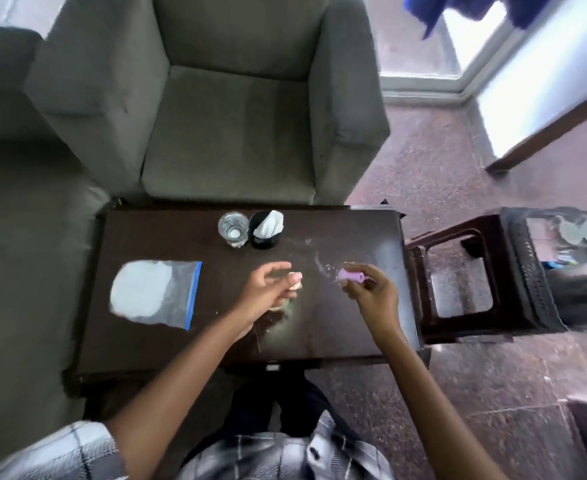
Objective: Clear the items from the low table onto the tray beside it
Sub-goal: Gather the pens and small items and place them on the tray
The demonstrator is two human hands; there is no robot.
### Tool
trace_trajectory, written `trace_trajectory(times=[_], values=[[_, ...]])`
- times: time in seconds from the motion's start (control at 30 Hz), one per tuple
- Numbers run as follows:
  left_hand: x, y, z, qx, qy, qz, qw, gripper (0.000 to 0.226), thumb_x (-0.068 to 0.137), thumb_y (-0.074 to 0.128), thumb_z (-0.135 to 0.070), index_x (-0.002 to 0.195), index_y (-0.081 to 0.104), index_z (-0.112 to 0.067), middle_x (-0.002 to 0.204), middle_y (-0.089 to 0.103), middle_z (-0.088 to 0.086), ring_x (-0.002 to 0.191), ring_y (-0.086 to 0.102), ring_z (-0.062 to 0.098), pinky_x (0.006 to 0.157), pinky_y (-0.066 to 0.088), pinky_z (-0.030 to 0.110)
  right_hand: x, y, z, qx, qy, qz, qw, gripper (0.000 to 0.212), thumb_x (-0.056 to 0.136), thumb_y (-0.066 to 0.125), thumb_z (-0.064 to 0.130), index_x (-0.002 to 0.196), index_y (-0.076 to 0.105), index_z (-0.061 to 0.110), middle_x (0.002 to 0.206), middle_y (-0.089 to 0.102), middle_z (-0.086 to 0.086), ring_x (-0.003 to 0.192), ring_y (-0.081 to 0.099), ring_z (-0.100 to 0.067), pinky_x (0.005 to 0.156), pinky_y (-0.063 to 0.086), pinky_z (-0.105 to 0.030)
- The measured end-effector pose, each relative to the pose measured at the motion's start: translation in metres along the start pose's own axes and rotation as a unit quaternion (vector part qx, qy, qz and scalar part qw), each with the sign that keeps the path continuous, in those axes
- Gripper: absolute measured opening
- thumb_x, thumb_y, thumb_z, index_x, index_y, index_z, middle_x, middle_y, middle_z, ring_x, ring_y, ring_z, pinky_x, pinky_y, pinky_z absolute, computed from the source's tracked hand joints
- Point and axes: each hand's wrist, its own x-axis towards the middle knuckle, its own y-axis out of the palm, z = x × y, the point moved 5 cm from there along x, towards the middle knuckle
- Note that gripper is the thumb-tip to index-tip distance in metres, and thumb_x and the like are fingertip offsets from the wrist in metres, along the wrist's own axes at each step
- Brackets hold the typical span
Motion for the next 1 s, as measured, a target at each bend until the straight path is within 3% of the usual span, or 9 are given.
trace_trajectory(times=[0.1,0.27,0.37,0.43,0.53,0.67,0.77,0.87,1.0], values=[[-0.019,0.013,-0.006,0.016,0.025,0.056,0.998,0.023,0.086,0.063,-0.025,0.107,0.062,-0.015,0.092,0.072,0.003,0.077,0.066,0.013,0.070,0.048,0.021,-0.042,-0.024,0.010,0.001,-0.027,-0.033,0.999,0.023,0.077,0.070,0.002,0.094,0.070,0.017,0.092,0.069,-0.013,0.074,0.063,-0.018,0.064,0.050,-0.018],[-0.042,0.052,-0.002,0.018,0.014,0.124,0.992,0.015,0.090,0.058,-0.017,0.104,0.063,-0.015,0.088,0.070,0.002,0.063,0.067,0.000,0.063,0.048,0.014,-0.097,-0.064,0.014,-0.016,-0.080,-0.083,0.993,0.019,0.080,0.068,0.004,0.096,0.070,0.015,0.096,0.067,0.000,0.082,0.064,-0.003,0.070,0.052,-0.017],[-0.055,0.083,-0.004,0.025,0.012,0.157,0.987,0.016,0.091,0.056,-0.015,0.106,0.063,-0.014,0.090,0.069,0.005,0.063,0.068,0.003,0.064,0.050,0.016,-0.114,-0.093,0.001,0.020,-0.058,-0.113,0.992,0.023,0.077,0.069,0.010,0.099,0.070,0.017,0.096,0.067,0.003,0.085,0.066,-0.012,0.074,0.058,-0.041],[-0.064,0.108,-0.009,0.042,0.024,0.179,0.983,0.020,0.091,0.056,-0.015,0.109,0.062,-0.013,0.092,0.069,0.005,0.065,0.068,0.005,0.064,0.051,0.017,-0.121,-0.116,-0.008,0.044,-0.051,-0.137,0.988,0.026,0.073,0.069,0.016,0.098,0.069,0.024,0.095,0.069,0.004,0.087,0.067,-0.018,0.076,0.057,-0.047],[-0.075,0.154,-0.018,0.060,0.049,0.211,0.974,0.021,0.091,0.056,-0.016,0.111,0.061,-0.016,0.095,0.071,0.004,0.070,0.069,0.008,0.065,0.052,0.020,-0.128,-0.155,-0.017,0.078,-0.054,-0.175,0.980,0.025,0.072,0.071,0.018,0.092,0.066,0.031,0.090,0.069,0.006,0.080,0.065,-0.016,0.072,0.056,-0.037],[-0.080,0.231,-0.025,0.075,0.072,0.231,0.967,0.014,0.092,0.054,-0.018,0.103,0.063,-0.020,0.104,0.071,0.009,0.074,0.070,0.012,0.069,0.050,0.024,-0.132,-0.219,-0.037,0.106,-0.058,-0.209,0.970,0.024,0.074,0.072,0.003,0.092,0.065,0.017,0.086,0.069,0.002,0.072,0.061,-0.010,0.065,0.050,-0.023],[-0.079,0.300,-0.021,0.078,0.059,0.250,0.963,0.017,0.095,0.049,-0.019,0.103,0.063,-0.015,0.109,0.068,0.015,0.074,0.069,0.015,0.066,0.051,0.023,-0.133,-0.280,-0.058,0.118,-0.060,-0.226,0.965,0.020,0.074,0.073,0.002,0.089,0.065,0.012,0.082,0.069,-0.002,0.068,0.060,-0.008,0.060,0.048,-0.021],[-0.080,0.370,-0.014,0.078,0.041,0.271,0.959,0.021,0.095,0.047,-0.021,0.107,0.062,-0.011,0.105,0.068,0.013,0.069,0.069,0.013,0.061,0.052,0.020,-0.134,-0.345,-0.081,0.138,-0.057,-0.255,0.955,0.020,0.073,0.073,0.000,0.081,0.065,0.017,0.074,0.068,-0.001,0.065,0.060,-0.009,0.061,0.048,-0.026],[-0.084,0.447,-0.009,0.087,0.034,0.307,0.947,0.017,0.091,0.054,-0.015,0.105,0.063,-0.013,0.104,0.069,0.010,0.076,0.069,0.015,0.068,0.054,0.021,-0.135,-0.413,-0.108,0.179,-0.054,-0.274,0.943,0.019,0.074,0.075,0.003,0.081,0.066,0.019,0.076,0.069,0.001,0.071,0.062,-0.006,0.068,0.050,-0.024]])
